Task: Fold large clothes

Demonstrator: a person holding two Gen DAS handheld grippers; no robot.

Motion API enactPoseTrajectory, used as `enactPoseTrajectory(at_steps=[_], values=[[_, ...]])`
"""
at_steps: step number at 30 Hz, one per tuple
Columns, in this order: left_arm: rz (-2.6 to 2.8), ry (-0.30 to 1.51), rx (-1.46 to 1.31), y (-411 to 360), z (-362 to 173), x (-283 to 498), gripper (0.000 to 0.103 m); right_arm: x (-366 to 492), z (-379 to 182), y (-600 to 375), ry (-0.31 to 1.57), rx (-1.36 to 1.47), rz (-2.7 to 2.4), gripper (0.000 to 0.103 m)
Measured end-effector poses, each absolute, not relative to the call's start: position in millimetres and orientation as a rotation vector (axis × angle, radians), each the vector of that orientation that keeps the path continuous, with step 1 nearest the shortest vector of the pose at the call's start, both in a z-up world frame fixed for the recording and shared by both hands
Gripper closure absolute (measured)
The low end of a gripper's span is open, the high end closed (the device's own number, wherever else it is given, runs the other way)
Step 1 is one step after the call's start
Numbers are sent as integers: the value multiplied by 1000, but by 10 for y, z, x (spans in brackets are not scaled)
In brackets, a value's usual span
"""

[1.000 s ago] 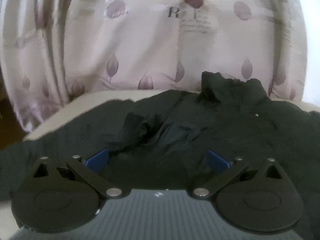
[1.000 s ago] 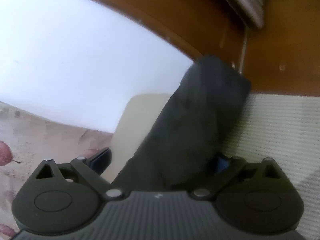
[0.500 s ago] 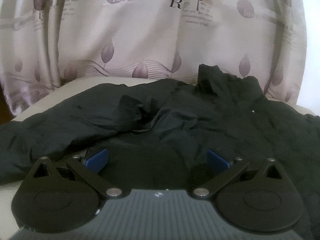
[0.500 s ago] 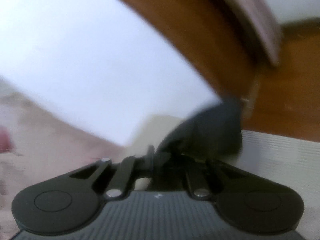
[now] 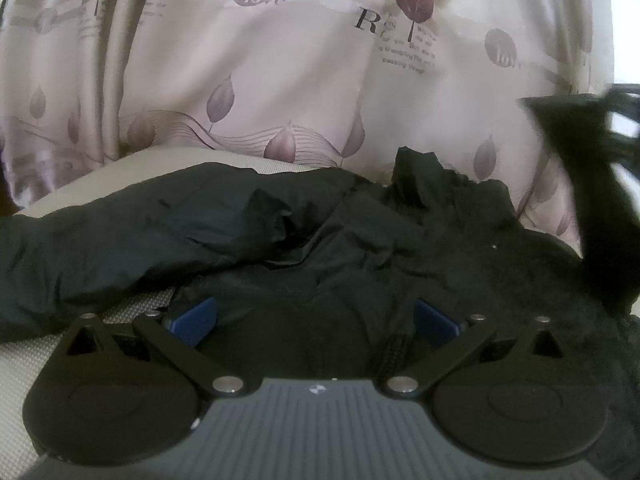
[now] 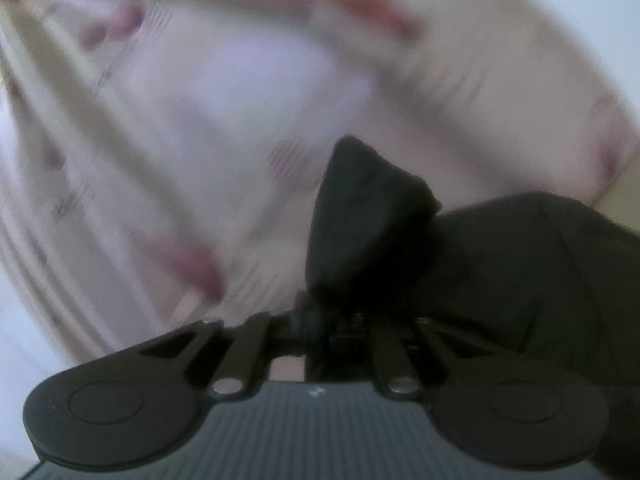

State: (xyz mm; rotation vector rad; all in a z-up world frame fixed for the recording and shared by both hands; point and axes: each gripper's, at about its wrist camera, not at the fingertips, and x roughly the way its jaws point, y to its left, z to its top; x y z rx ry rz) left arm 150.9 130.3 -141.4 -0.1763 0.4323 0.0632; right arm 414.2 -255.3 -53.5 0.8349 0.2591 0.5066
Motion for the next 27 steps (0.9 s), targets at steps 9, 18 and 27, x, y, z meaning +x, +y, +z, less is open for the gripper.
enactPoseTrajectory(at_steps=[9, 18, 27], values=[[46, 420, -220, 1364, -1421, 1482, 0, 4287, -1241, -1532, 459, 802, 578, 94], [30, 421, -253, 1400, -1448, 1503, 0, 4067, -1430, -1070, 581, 366, 606, 90], [31, 419, -270, 1414, -1451, 1506, 0, 3308, -1247, -464, 427, -320, 695, 14]])
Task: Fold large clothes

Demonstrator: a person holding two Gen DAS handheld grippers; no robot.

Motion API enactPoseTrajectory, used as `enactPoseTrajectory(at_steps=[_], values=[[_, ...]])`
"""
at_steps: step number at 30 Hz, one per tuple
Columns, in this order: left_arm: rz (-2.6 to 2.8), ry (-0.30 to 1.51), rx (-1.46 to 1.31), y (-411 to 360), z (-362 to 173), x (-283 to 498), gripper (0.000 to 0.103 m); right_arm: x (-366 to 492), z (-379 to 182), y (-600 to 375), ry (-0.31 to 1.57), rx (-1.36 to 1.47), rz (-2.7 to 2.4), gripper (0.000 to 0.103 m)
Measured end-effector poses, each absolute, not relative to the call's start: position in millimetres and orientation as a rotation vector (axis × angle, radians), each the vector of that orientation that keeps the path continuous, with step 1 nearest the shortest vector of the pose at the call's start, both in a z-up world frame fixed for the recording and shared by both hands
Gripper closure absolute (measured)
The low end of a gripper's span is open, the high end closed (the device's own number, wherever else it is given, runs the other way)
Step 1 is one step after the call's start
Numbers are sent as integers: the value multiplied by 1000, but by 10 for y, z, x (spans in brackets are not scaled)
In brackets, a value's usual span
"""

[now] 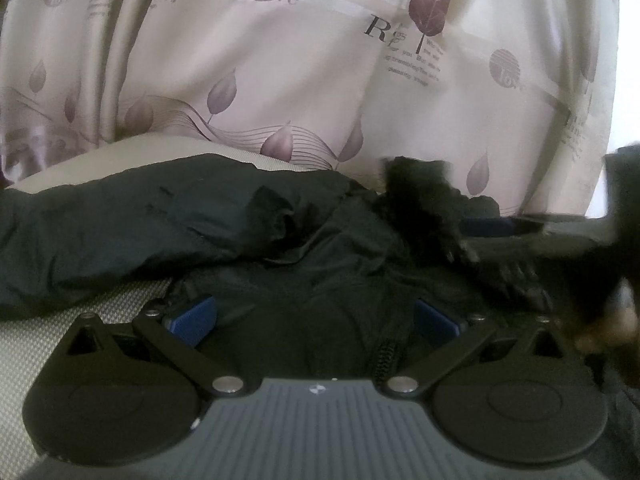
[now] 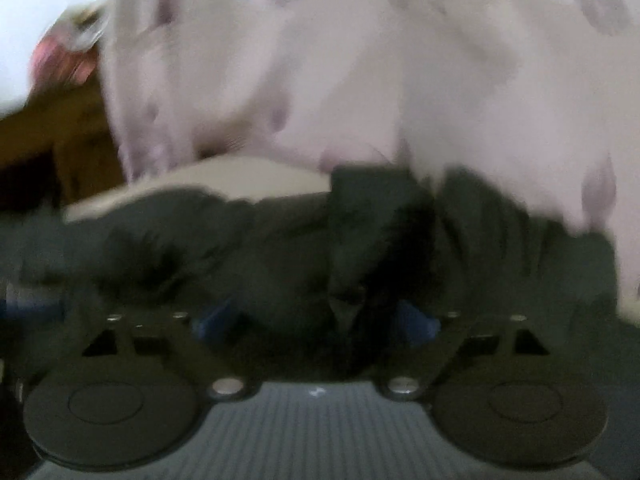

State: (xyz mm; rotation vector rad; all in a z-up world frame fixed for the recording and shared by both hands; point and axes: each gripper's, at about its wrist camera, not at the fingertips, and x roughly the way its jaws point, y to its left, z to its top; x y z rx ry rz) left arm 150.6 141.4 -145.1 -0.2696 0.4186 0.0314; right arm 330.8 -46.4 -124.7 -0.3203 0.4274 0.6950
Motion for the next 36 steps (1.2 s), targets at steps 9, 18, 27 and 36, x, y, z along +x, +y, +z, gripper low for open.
enactPoseTrajectory(at_steps=[9, 18, 27, 36], values=[[36, 418, -286, 1433, -1452, 1505, 0, 3746, -939, -754, 482, 48, 635, 31], [47, 406, -276, 1439, -1388, 1467, 0, 4218, -1478, -161, 617, -171, 471, 69], [183, 328, -362, 1947, -906, 708, 0, 3664, -1206, -385, 482, -66, 510, 67], [380, 422, -566, 3082, -1038, 190, 0, 2236, -955, -1045, 359, -31, 533, 47]])
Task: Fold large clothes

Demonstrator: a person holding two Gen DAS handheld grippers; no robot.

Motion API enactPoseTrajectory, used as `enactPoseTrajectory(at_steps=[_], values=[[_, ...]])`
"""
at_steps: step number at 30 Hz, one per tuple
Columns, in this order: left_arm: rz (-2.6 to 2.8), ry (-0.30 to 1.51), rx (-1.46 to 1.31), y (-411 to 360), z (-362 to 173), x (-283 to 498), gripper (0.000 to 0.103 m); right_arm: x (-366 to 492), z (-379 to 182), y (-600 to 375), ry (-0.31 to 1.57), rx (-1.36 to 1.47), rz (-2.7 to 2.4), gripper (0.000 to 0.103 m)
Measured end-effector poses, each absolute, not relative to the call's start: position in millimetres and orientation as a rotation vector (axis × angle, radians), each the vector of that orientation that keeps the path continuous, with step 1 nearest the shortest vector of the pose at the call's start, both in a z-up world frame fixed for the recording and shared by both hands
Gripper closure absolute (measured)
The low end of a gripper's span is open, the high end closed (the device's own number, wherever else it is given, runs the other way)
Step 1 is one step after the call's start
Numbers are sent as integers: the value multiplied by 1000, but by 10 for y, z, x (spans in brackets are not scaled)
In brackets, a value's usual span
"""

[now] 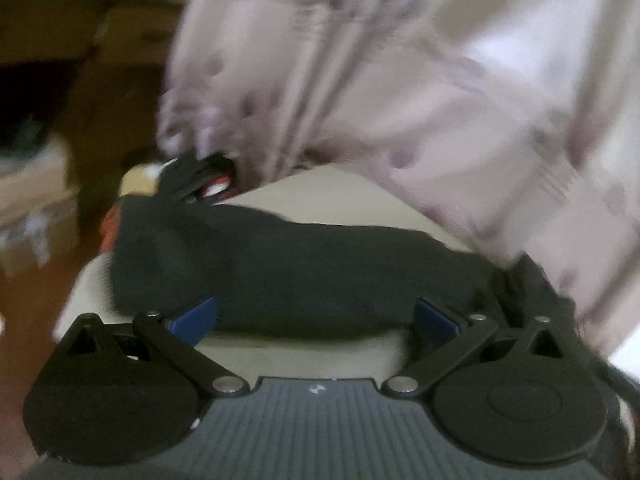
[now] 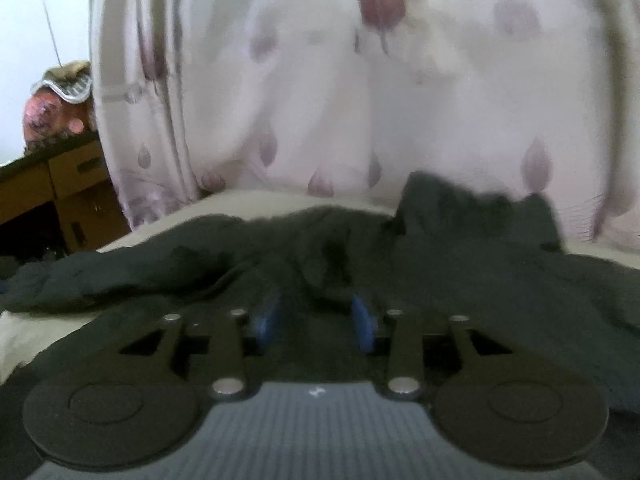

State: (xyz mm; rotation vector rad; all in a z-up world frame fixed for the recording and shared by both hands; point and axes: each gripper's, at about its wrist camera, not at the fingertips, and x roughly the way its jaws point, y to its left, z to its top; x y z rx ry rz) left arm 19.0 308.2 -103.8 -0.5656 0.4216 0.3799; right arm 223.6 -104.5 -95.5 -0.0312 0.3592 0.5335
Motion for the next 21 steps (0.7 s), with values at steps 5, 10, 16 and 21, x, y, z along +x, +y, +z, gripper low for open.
enactPoseTrajectory(at_steps=[5, 10, 16, 21], values=[[424, 484, -895, 3710, -1410, 153, 1, 1737, -688, -1469, 266, 11, 459, 33], [445, 416, -928, 3941, -1441, 220, 3, 1417, -568, -1704, 257, 12, 433, 33], [470, 456, -867, 3970, -1432, 538, 65, 1162, -625, -1856, 246, 13, 429, 24], [482, 472, -860, 4024, -1410, 814, 97, 1216, -770, -1964, 305, 82, 405, 24]])
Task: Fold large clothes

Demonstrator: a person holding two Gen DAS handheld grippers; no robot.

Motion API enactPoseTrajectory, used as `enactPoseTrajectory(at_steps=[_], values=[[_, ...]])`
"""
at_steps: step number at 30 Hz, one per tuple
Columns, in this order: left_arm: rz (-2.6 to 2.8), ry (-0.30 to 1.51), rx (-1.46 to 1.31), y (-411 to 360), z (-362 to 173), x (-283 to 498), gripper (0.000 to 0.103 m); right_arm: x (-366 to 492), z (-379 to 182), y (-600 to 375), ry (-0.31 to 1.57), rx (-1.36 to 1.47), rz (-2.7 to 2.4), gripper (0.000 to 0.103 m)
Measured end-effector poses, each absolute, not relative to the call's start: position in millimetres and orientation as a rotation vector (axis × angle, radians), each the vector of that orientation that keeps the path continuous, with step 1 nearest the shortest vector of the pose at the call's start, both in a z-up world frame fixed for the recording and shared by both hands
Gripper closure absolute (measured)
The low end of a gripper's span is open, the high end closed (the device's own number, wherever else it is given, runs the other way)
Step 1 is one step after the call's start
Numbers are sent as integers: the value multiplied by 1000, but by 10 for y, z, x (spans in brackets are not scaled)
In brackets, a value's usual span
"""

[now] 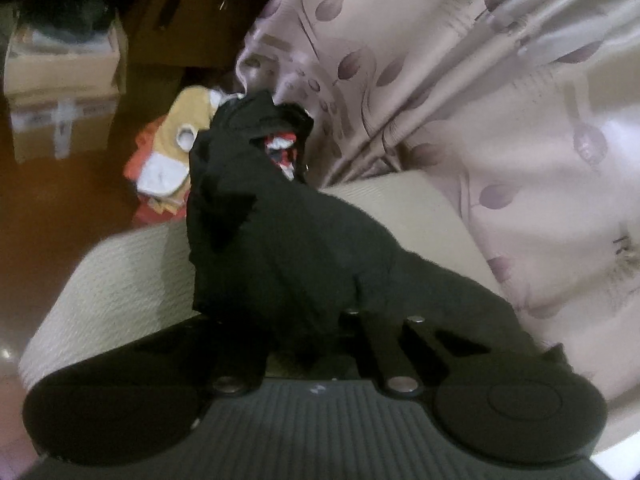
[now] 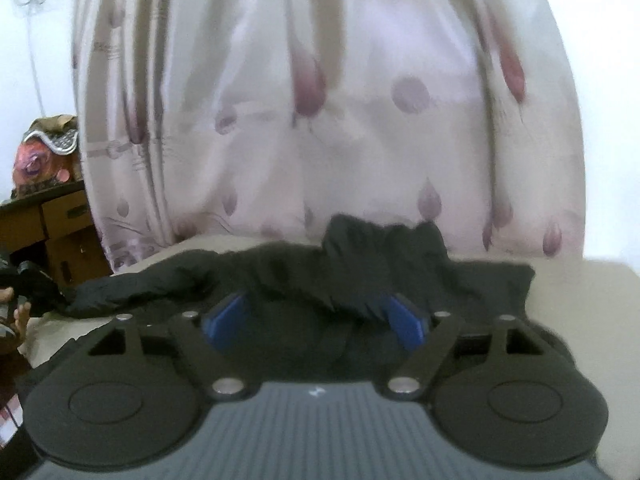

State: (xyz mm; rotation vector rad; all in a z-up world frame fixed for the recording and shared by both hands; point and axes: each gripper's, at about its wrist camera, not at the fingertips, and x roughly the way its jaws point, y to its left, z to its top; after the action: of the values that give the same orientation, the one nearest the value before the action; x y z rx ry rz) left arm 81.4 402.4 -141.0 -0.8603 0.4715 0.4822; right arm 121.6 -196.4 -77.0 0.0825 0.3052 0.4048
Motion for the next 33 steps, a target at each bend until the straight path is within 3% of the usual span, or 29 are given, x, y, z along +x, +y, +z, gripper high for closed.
enactPoseTrajectory(at_steps=[6, 11, 14, 19, 27, 30, 32, 33], values=[[383, 302, -654, 3416, -334, 1248, 98, 1321, -841, -2089, 314, 136, 391, 24], [136, 212, -525, 2283, 544, 1806, 98, 1371, -982, -2291, 339, 190, 358, 24], [-30, 207, -434, 1428, 793, 2123, 98, 1360, -1082, -2486, 353, 225, 332, 24], [-245, 275, -340, 105, 677, 2655, 98, 1332, -1221, -2909, 374, 315, 280, 24], [-426, 480, -221, -1115, -290, 3392, 96, 1331, -1418, -3515, 389, 418, 207, 23], [-483, 502, -183, -1239, -580, 3484, 76, 1389, -1447, -3635, 387, 445, 208, 23], [-492, 477, -148, -1277, -660, 3467, 38, 1458, -1448, -3675, 382, 465, 213, 23], [-491, 443, -137, -1273, -689, 3409, 28, 1501, -1444, -3691, 377, 475, 217, 23]])
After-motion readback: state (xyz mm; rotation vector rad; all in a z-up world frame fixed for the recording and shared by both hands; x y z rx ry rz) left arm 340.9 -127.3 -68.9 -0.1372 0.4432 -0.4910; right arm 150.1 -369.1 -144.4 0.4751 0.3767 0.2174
